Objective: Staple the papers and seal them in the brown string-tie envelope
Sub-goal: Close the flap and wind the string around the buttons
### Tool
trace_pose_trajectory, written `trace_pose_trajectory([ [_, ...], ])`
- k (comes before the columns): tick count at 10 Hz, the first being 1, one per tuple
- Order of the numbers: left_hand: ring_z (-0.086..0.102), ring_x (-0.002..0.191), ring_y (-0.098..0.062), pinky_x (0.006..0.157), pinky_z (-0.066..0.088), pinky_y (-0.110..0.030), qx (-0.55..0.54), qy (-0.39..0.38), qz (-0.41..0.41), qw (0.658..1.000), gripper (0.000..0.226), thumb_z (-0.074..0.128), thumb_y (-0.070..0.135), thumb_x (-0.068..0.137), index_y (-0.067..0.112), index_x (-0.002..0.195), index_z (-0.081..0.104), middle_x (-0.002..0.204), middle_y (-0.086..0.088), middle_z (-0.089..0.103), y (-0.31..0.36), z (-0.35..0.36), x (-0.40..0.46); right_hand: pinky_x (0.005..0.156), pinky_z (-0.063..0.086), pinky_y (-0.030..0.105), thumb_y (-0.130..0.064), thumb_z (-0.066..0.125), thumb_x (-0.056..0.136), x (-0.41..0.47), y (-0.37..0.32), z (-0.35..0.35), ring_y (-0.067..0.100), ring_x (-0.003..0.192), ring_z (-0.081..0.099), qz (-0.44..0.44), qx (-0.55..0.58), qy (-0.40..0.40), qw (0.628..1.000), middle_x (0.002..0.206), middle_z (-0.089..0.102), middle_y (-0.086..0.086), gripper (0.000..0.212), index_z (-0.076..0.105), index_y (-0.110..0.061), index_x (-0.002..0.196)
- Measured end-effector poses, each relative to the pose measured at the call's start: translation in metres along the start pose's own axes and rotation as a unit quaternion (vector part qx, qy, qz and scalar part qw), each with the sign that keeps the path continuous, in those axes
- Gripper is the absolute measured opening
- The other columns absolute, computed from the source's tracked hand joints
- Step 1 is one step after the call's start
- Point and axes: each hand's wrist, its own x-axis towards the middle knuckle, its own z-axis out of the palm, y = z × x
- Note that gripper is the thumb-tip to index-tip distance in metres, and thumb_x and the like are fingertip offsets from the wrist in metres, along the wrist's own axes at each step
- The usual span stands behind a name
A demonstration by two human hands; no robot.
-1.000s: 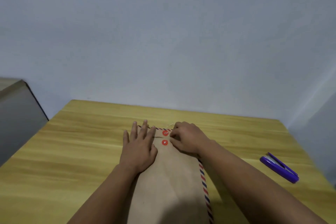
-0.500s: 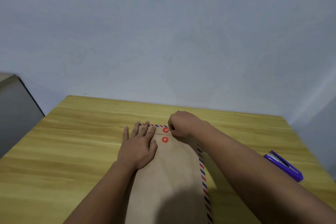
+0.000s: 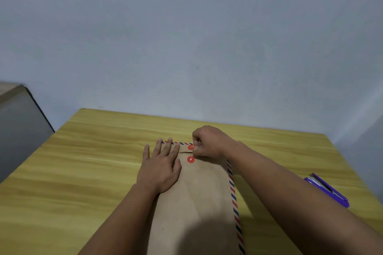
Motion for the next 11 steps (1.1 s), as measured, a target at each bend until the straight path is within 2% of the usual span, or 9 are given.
trace_pose_trajectory([
  [2,-0.006,0.158,-0.023,0.124,-0.005,-0.058,-0.009,0.0,-0.003,1.0,0.063,0.018,0.05,0.101,0.034,0.162,0.015,0.172,0.005,0.004,0.002,-0.003,-0.001,0.062,0.041,0.032,-0.021,0.077,0.077,0.002,0.001,0.008,0.014,0.067,0.052,0.046,0.152,0.038,0.987,0.072,0.063,-0.006,0.023,0.055,-0.018,0.07],
  [3,-0.006,0.158,-0.023,0.124,-0.005,-0.058,-0.014,0.001,-0.004,1.0,0.062,0.019,0.049,0.102,0.034,0.162,0.016,0.172,0.005,0.005,0.002,-0.004,-0.001,0.06,0.043,0.028,-0.016,0.081,0.075,0.003,0.002,0.005,0.011,0.063,0.054,0.076,0.246,0.027,0.966,0.069,0.064,-0.004,0.02,0.061,-0.012,0.072],
  [4,-0.007,0.158,-0.022,0.124,-0.005,-0.058,-0.016,0.002,-0.004,1.0,0.061,0.02,0.048,0.102,0.034,0.162,0.016,0.172,0.005,0.005,0.002,-0.004,-0.001,0.062,0.045,0.027,-0.007,0.077,0.077,0.0,0.007,-0.002,0.007,0.059,0.057,0.094,0.299,0.064,0.947,0.059,0.064,-0.011,0.015,0.067,-0.016,0.072],
  [5,-0.007,0.158,-0.022,0.124,-0.005,-0.057,-0.012,0.002,-0.006,1.0,0.061,0.02,0.049,0.102,0.035,0.162,0.015,0.172,0.006,0.004,0.002,-0.004,-0.001,0.07,0.051,0.027,-0.01,0.068,0.081,-0.004,0.015,-0.01,0.006,0.07,0.063,0.081,0.215,0.062,0.971,0.07,0.07,-0.014,0.011,0.074,-0.019,0.077],
  [6,-0.008,0.158,-0.022,0.124,-0.006,-0.057,-0.014,0.002,-0.006,1.0,0.062,0.019,0.05,0.102,0.035,0.162,0.014,0.172,0.006,0.003,0.002,-0.004,-0.001,0.077,0.056,0.03,-0.026,0.066,0.087,-0.007,0.017,-0.012,0.013,0.088,0.067,0.032,0.031,-0.035,0.998,0.093,0.074,-0.01,0.016,0.079,-0.024,0.095],
  [7,-0.008,0.158,-0.022,0.124,-0.006,-0.057,-0.014,0.002,-0.007,1.0,0.061,0.019,0.05,0.102,0.035,0.162,0.014,0.172,0.006,0.003,0.002,-0.003,-0.001,0.07,0.055,0.033,-0.029,0.064,0.087,-0.004,0.012,-0.007,0.02,0.086,0.066,-0.006,-0.111,-0.067,0.992,0.09,0.073,-0.005,0.014,0.077,-0.024,0.091],
  [8,-0.007,0.158,-0.022,0.125,-0.005,-0.057,-0.012,0.007,-0.005,1.0,0.061,0.019,0.05,0.102,0.035,0.162,0.015,0.172,0.006,0.004,0.001,-0.003,0.0,0.063,0.053,0.035,-0.019,0.055,0.087,0.001,0.003,-0.002,0.027,0.077,0.065,-0.031,-0.19,-0.06,0.979,0.078,0.069,0.0,0.017,0.071,-0.017,0.081],
  [9,-0.005,0.158,-0.022,0.125,-0.004,-0.057,-0.015,0.009,-0.004,1.0,0.061,0.02,0.049,0.102,0.035,0.161,0.017,0.172,0.005,0.006,0.001,-0.002,0.0,0.059,0.044,0.034,-0.017,0.05,0.093,0.007,-0.005,-0.003,0.03,0.072,0.059,-0.048,-0.252,-0.071,0.964,0.071,0.055,0.002,0.019,0.059,-0.014,0.076],
  [11,-0.006,0.158,-0.022,0.125,-0.005,-0.057,-0.019,0.009,-0.004,1.0,0.061,0.021,0.048,0.102,0.033,0.161,0.018,0.172,0.005,0.006,0.002,-0.003,-0.001,0.065,0.047,0.036,-0.024,0.061,0.089,0.009,-0.003,0.001,0.029,0.084,0.063,-0.041,-0.23,-0.119,0.965,0.091,0.067,0.007,0.013,0.064,-0.012,0.092],
])
